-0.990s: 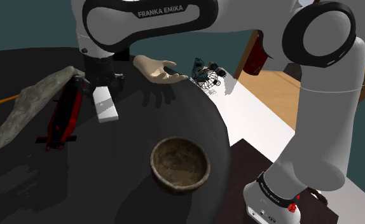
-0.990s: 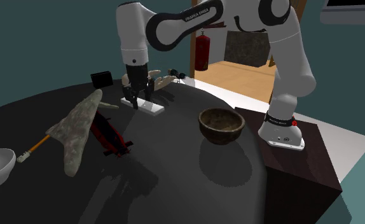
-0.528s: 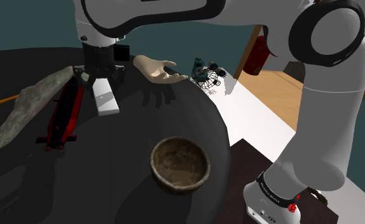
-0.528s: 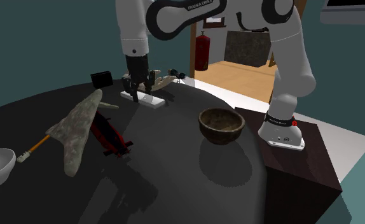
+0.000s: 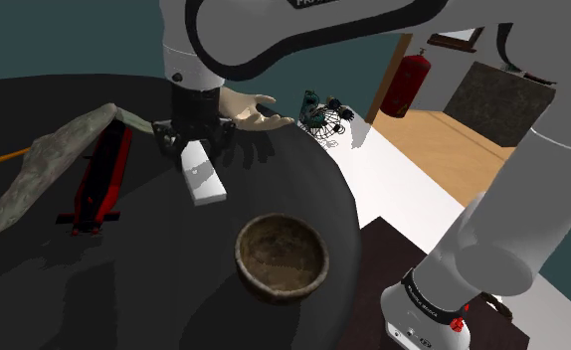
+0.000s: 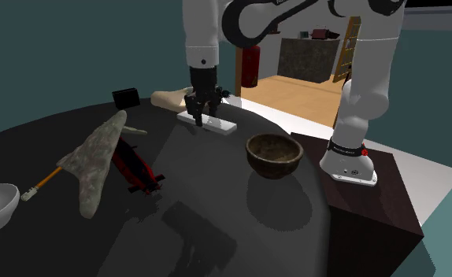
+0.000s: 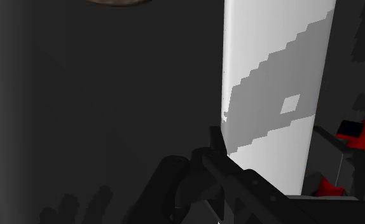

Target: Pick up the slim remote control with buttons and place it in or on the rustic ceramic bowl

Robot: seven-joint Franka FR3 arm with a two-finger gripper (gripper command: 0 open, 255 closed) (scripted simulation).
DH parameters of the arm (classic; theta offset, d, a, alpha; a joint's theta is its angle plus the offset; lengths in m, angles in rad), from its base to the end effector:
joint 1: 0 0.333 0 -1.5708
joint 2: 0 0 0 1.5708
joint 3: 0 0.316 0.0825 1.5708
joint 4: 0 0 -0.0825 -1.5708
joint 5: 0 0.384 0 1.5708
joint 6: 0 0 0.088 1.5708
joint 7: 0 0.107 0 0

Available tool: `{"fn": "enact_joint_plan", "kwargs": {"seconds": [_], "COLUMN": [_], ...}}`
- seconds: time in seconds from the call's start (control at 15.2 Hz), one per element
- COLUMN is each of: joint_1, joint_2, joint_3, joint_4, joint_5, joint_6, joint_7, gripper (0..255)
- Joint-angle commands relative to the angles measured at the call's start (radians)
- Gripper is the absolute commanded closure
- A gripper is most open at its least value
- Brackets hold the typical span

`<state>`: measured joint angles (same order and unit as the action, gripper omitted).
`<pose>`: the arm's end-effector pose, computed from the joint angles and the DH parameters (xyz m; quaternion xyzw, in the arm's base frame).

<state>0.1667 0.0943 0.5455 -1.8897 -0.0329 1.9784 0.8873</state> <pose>0.4470 0.3734 0.4614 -0.9966 0.0821 0.0038 0.0095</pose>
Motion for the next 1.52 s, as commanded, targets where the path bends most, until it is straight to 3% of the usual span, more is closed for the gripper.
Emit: {"fn": "enact_joint_plan", "kwargs": {"seconds": [0.0, 0.46, 0.99, 1.45], "joint_1": [-0.006, 0.033, 0.16, 0.165], "joint_2": [-0.088, -0.392, -0.742, -0.711], "joint_3": [0.006, -0.009, -0.052, -0.024], "joint_4": [-0.094, -0.374, -0.633, -0.706], "joint_5": [0.05, 0.219, 0.363, 0.381], "joint_6": [0.019, 0.03, -0.053, 0.051], "joint_7": [-0.016, -0.084, -0.105, -0.107], "gripper": [255, 255, 255, 255]}}
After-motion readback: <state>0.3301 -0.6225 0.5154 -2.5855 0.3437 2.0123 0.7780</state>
